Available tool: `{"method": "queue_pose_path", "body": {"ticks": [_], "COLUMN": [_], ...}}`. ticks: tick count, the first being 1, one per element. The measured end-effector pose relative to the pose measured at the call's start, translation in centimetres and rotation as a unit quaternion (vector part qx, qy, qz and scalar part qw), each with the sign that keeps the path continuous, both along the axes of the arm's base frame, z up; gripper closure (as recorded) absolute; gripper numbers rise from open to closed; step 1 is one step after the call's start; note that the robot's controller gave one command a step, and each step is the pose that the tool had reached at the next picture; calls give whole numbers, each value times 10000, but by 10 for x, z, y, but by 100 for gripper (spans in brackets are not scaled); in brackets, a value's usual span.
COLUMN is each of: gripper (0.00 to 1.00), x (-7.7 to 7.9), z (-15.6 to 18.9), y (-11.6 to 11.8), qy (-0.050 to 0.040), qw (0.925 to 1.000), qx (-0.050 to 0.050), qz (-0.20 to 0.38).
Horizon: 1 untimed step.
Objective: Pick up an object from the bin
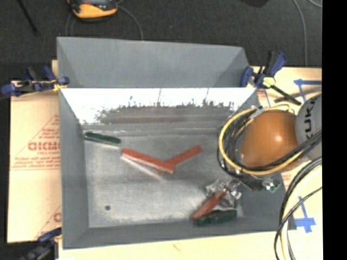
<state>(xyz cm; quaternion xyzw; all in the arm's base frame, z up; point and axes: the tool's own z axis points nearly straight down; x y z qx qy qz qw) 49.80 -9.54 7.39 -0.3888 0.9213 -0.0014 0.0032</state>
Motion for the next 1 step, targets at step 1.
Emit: {"method": "queue_pose_path", "body": {"ticks": [1], "gripper": [100], "x": [28], "z": [127], "y": [-14], "qy": [17], "qw": [10000], "qx": [6], "qz": [93]}}
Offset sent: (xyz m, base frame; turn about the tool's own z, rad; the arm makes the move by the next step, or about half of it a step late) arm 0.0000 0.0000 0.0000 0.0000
